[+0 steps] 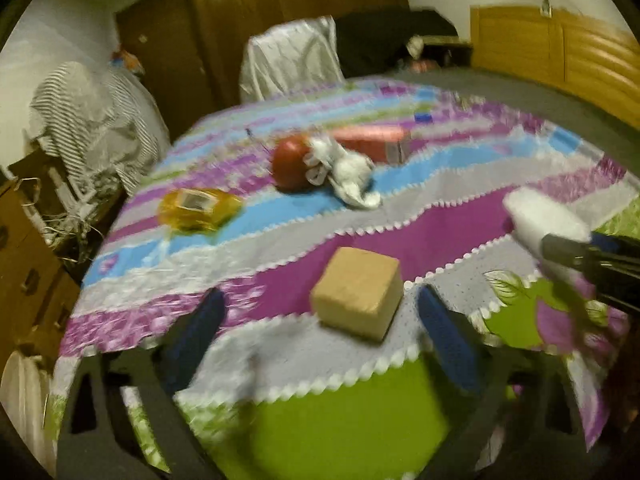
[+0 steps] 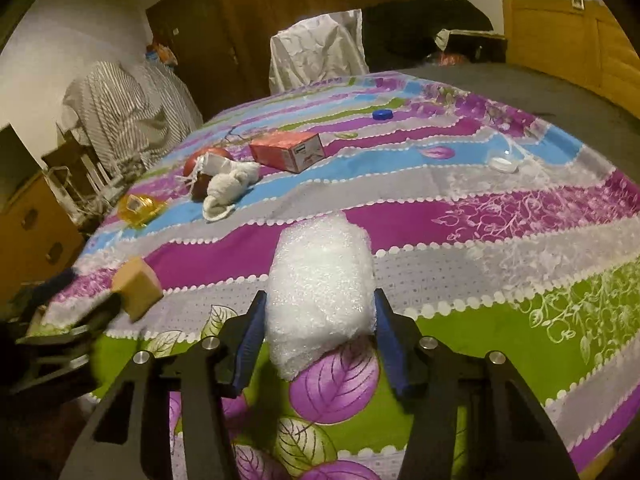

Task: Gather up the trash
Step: 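Grasp the bubble wrap with the right tool while the left tool grasps the tan sponge block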

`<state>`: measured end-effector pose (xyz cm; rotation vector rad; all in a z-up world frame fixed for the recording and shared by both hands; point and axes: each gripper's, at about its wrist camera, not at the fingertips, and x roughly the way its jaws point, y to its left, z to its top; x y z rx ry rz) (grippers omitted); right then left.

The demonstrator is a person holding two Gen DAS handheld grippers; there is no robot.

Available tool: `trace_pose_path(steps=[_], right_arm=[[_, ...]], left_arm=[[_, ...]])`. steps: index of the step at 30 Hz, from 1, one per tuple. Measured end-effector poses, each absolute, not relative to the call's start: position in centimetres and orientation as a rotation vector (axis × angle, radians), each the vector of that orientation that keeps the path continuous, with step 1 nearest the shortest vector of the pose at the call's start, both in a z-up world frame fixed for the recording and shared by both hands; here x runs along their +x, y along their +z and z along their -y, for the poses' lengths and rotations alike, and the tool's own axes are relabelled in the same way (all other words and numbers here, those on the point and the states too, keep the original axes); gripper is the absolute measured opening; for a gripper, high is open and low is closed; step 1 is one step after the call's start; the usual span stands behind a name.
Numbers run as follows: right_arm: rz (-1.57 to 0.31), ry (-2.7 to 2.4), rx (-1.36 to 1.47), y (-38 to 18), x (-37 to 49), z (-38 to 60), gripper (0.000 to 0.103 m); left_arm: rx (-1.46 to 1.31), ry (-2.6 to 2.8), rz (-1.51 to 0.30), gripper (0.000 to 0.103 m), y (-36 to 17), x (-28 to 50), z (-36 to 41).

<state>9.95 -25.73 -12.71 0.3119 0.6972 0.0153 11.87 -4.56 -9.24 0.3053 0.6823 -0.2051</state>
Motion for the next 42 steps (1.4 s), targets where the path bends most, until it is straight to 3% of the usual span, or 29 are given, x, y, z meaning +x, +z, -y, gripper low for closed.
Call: trace_pose_path(steps=[1, 4, 6, 22, 42], right_arm=[[-0.695, 0.023, 0.326, -12.8, 9.9, 25.9, 0.053], [-0.689, 0.031, 0.329, -13.0, 9.8, 26.0, 0.053], [-0.686, 0.028, 0.324, -13.0, 9.7, 25.9, 0.053], [-0.675, 0.18, 0.315, -9.2, 6.7, 20.1, 0.052], [-0.742, 0.283, 0.228, -8.8, 4.9, 12.7, 0.052]], left_arm=[[0.305, -0.219, -0.719, 0.068, -9.6, 12.8, 4.9], [0.292, -0.302, -0.784, 0.047, -10.6, 14.1, 5.6], [0.294, -0.302, -0.766, 0.044, -10.7, 13.6, 5.7], [0.158, -0.097, -0.677, 0.043, -7.1, 4.2, 0.2], [0.074, 0.114, -0.717, 0.043, -5.5, 3.6, -6.5]])
